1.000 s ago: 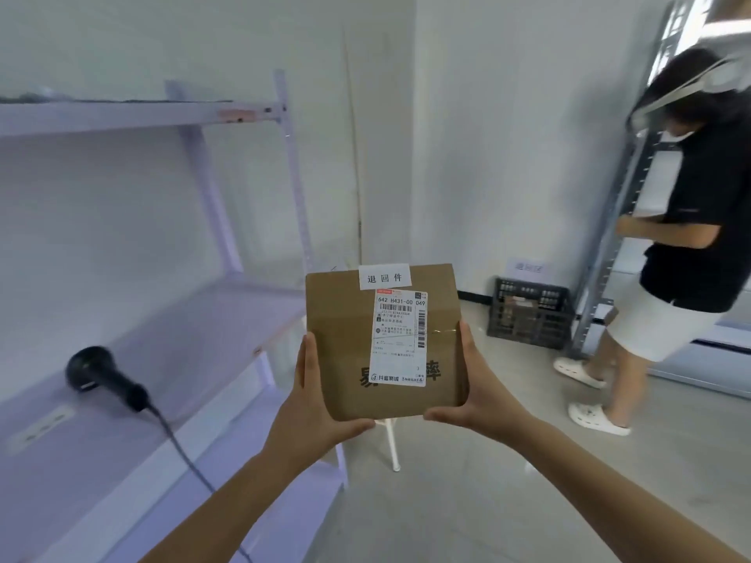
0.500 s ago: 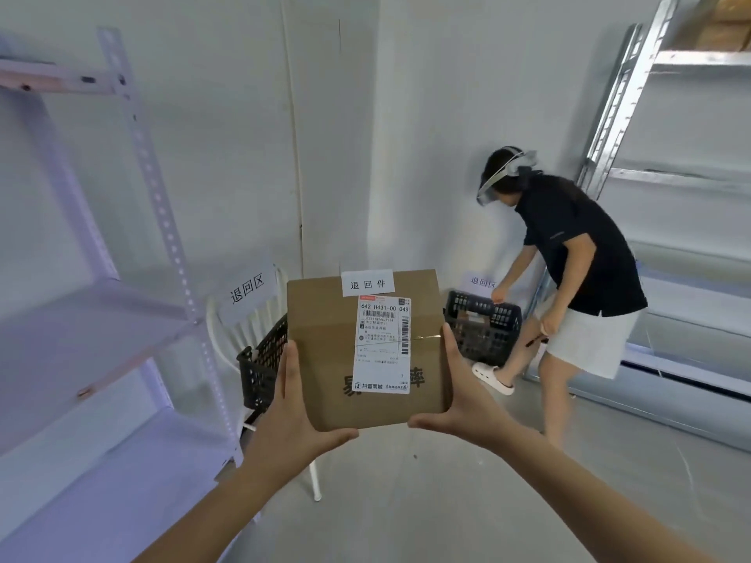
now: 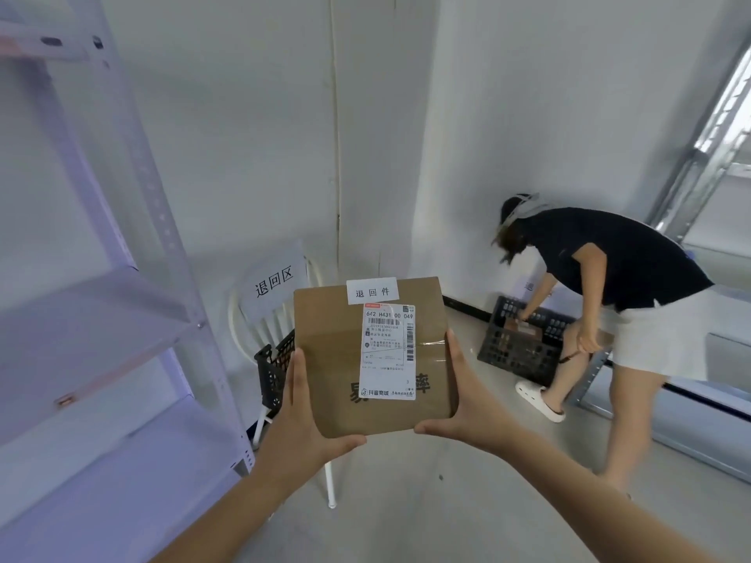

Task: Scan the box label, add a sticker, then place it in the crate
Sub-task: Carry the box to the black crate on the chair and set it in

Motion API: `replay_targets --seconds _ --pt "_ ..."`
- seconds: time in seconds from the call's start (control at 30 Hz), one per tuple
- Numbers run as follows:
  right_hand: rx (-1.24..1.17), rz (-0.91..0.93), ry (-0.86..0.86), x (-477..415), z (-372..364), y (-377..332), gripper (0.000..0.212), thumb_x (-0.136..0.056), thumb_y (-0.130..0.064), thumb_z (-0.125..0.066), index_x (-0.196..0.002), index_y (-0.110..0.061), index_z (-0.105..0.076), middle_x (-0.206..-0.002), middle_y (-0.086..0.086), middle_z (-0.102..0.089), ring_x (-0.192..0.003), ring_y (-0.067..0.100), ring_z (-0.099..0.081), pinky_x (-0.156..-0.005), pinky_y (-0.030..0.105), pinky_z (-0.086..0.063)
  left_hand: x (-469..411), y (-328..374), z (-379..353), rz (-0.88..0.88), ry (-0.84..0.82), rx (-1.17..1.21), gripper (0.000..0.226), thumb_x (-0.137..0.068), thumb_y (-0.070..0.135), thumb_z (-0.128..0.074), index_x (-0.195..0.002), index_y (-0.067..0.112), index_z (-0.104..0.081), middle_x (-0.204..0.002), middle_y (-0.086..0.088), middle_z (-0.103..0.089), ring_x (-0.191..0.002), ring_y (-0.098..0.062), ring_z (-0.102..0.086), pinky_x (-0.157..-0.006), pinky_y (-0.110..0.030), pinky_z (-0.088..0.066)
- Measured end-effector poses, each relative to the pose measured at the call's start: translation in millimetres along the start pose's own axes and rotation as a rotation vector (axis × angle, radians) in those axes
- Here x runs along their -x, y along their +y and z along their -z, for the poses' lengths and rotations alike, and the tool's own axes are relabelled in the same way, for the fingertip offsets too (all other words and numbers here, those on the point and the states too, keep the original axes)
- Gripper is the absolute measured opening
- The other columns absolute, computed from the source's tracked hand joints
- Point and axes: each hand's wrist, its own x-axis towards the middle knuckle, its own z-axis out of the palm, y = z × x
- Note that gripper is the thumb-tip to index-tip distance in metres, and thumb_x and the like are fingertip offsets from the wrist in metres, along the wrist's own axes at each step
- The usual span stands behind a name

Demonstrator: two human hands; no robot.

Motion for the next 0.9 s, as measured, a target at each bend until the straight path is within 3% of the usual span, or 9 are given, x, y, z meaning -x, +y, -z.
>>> replay_targets --seconds 0.2,0.33,0.47,0.67,0.73,0.77,0.83,0.9 --pt "-0.017 0.058 -0.123 -118 19 54 0.138 -0.058 -0.040 -0.093 -0.152 -0.046 0.008 -0.153 -0.026 -0.031 -0.139 -0.005 -0.036 -0.103 0.002 -0.034 -86 -17 -33 0.124 0.120 0.031 0.153 -0.036 0.076 -0.076 -0.137 0.051 0.036 -0.161 0.019 0.003 -0.136 -0.006 -0.033 -0.092 -0.035 -0.050" --pt "-0.020 0.100 -0.211 -202 33 82 0.140 -0.059 -0.035 -0.094 -0.155 -0.039 0.008 -0.156 -0.021 -0.029 -0.143 0.001 -0.034 -0.110 0.015 -0.037 -153 -26 -50 0.196 0.163 0.032 0.153 -0.041 0.066 -0.080 -0.132 0.052 0.041 -0.160 0.013 -0.002 -0.134 -0.013 -0.038 -0.096 -0.040 -0.050" --pt "-0.017 0.099 -0.267 -263 47 114 0.139 -0.057 -0.031 -0.095 -0.155 -0.039 0.003 -0.155 -0.022 -0.029 -0.143 0.002 -0.033 -0.114 0.031 -0.038 -207 -37 -70 0.211 0.167 0.075 0.154 -0.046 0.057 -0.086 -0.145 0.037 0.030 -0.160 0.005 -0.006 -0.141 -0.015 -0.030 -0.104 -0.045 -0.047" --pt "-0.075 0.111 -0.436 -346 55 168 0.137 -0.060 -0.027 -0.095 -0.155 -0.041 0.003 -0.156 -0.019 -0.030 -0.144 0.005 -0.033 -0.116 0.043 -0.037 -262 -52 -112 0.312 0.235 0.130 0.153 -0.044 0.057 -0.089 -0.147 0.041 0.024 -0.160 0.011 -0.008 -0.142 -0.009 -0.027 -0.107 -0.041 -0.044" --pt "-0.078 0.131 -0.525 -372 51 190 0.140 -0.060 -0.037 -0.094 -0.152 -0.045 0.012 -0.158 -0.024 -0.025 -0.145 -0.001 -0.028 -0.119 0.038 -0.033 -277 -59 -128 0.347 0.291 0.131 0.152 -0.045 0.060 -0.087 -0.147 0.041 0.024 -0.160 0.012 -0.008 -0.142 -0.008 -0.025 -0.104 -0.031 -0.043" --pt "-0.075 0.131 -0.556 -387 50 197 0.140 -0.060 -0.041 -0.093 -0.149 -0.051 0.016 -0.156 -0.030 -0.022 -0.144 -0.006 -0.026 -0.119 0.029 -0.032 -281 -63 -137 0.369 0.305 0.136 0.152 -0.044 0.063 -0.086 -0.147 0.042 0.024 -0.159 0.013 -0.007 -0.142 -0.008 -0.024 -0.104 -0.030 -0.042" --pt "-0.085 0.131 -0.651 -413 49 218 0.138 -0.059 -0.045 -0.092 -0.140 -0.064 0.018 -0.150 -0.039 -0.024 -0.138 -0.015 -0.028 -0.114 0.015 -0.032 -294 -65 -155 0.450 0.359 0.134 0.151 -0.043 0.068 -0.084 -0.144 0.046 0.027 -0.157 0.020 -0.006 -0.141 -0.007 -0.024 -0.110 -0.037 -0.040" --pt "-0.067 0.118 -0.703 -435 48 233 0.138 -0.057 -0.045 -0.092 -0.136 -0.069 0.018 -0.148 -0.037 -0.029 -0.135 -0.015 -0.034 -0.111 0.019 -0.036 -305 -68 -172 0.542 0.393 0.171 0.149 -0.042 0.073 -0.081 -0.139 0.053 0.031 -0.152 0.025 -0.008 -0.137 -0.003 -0.022 -0.114 -0.041 -0.034"
